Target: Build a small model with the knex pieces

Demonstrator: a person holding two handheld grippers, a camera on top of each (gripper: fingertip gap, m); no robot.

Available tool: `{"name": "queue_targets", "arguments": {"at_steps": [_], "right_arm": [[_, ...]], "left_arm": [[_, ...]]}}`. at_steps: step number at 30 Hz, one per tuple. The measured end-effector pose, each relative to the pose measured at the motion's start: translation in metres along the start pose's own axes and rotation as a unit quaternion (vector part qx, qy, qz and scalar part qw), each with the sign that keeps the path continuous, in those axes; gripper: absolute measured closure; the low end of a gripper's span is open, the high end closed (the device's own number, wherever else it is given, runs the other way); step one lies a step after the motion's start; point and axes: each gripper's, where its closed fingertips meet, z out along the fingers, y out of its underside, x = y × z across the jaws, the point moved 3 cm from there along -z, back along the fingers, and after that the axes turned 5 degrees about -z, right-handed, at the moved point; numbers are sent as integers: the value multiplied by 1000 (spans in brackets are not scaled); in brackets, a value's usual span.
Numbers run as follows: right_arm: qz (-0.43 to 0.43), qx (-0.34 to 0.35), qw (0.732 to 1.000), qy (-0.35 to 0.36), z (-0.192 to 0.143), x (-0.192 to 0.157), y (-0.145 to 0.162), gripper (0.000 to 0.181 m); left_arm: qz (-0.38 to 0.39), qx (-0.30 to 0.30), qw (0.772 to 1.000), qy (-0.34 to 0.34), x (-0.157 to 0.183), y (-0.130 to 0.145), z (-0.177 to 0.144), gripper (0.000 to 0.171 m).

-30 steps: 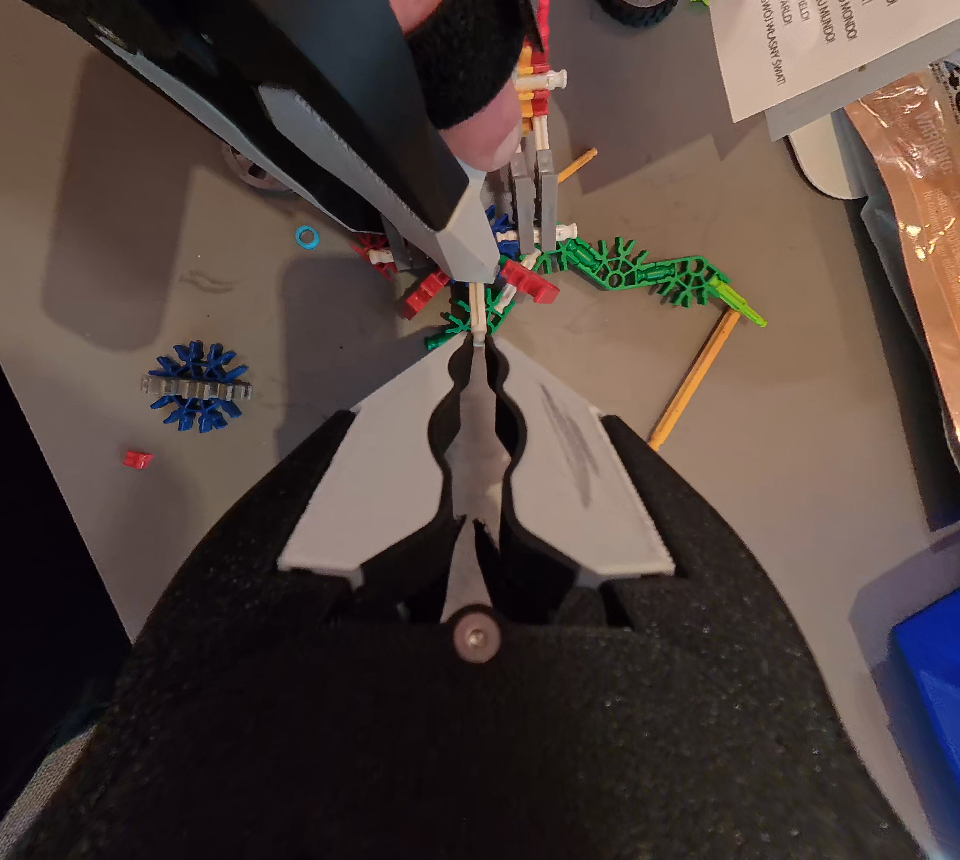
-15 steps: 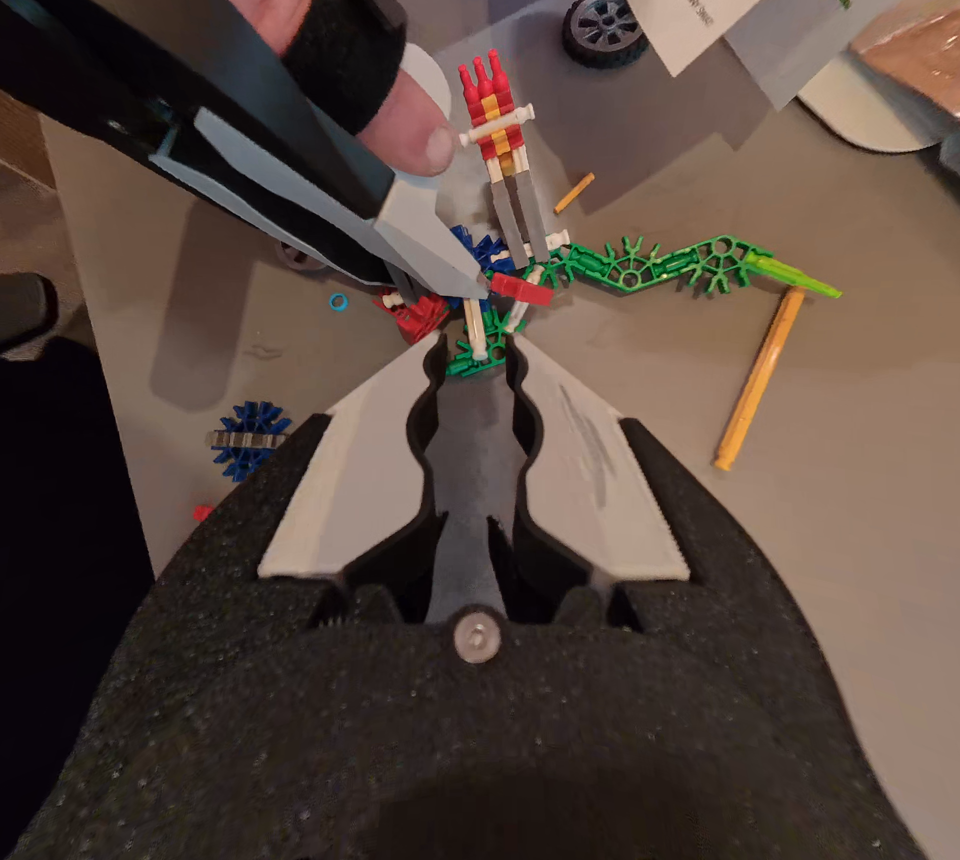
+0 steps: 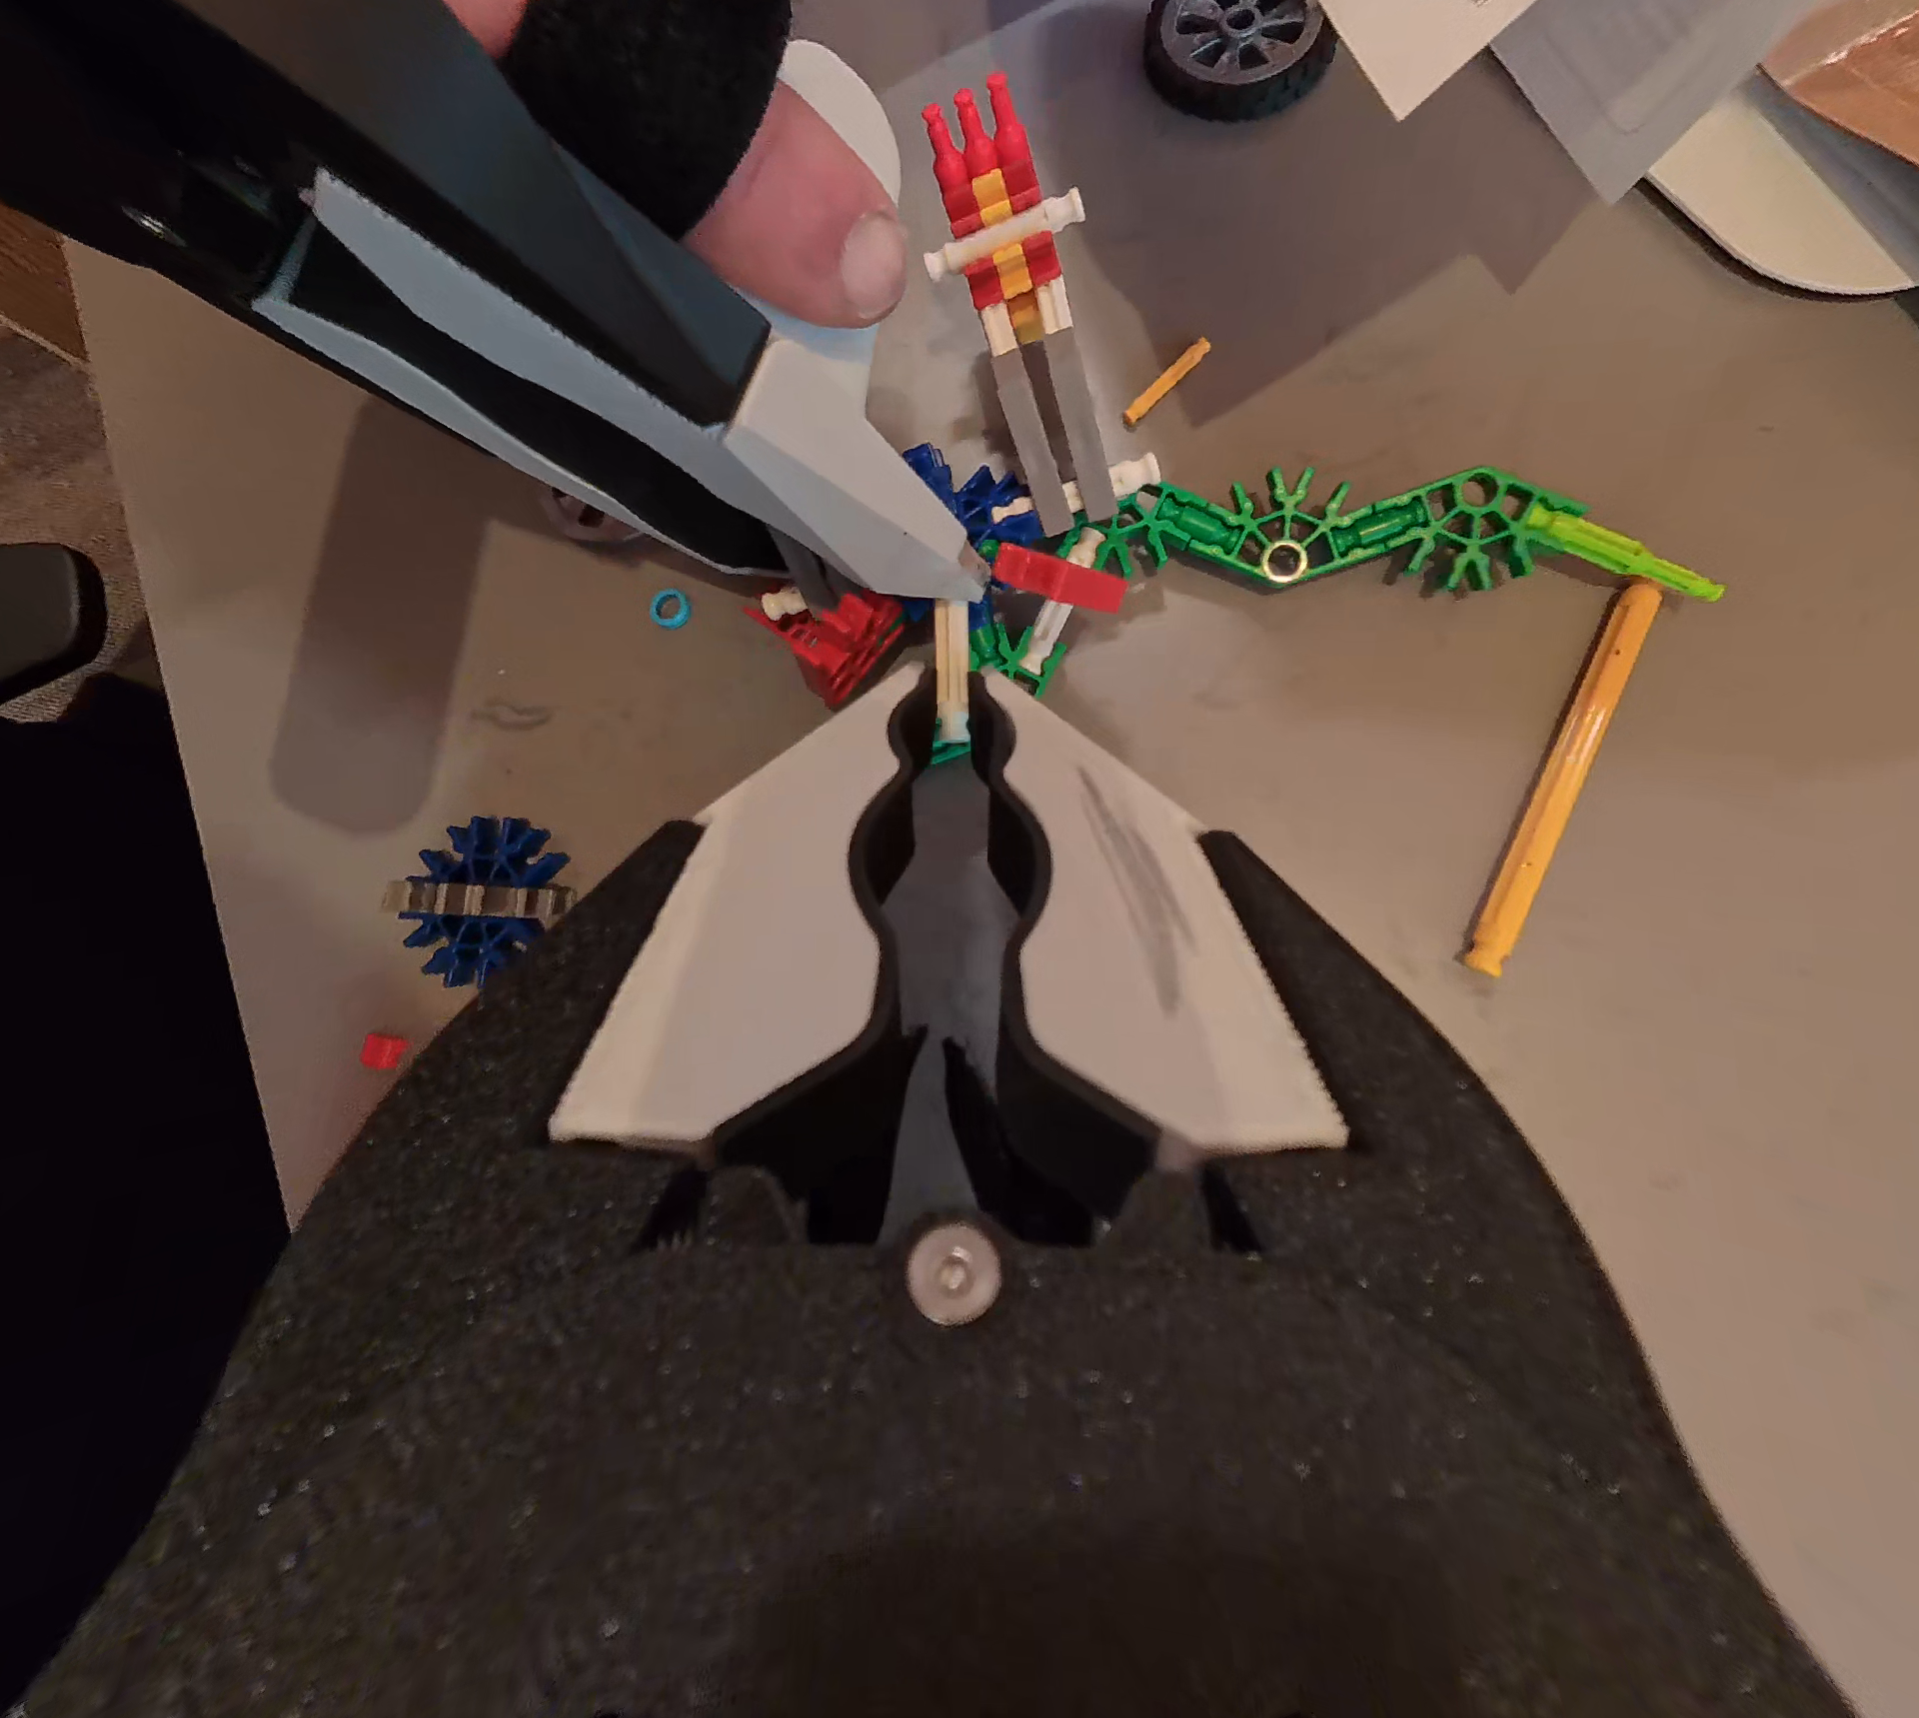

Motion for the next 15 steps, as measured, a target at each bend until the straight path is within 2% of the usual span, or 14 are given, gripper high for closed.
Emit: {"name": "queue_targets", "arguments": {"at_steps": [15], "right_arm": [[-20, -15, 1000, 3, -4, 2, -4, 176]], "left_arm": [[-12, 17, 999, -30, -5, 2, -7, 114]]}}
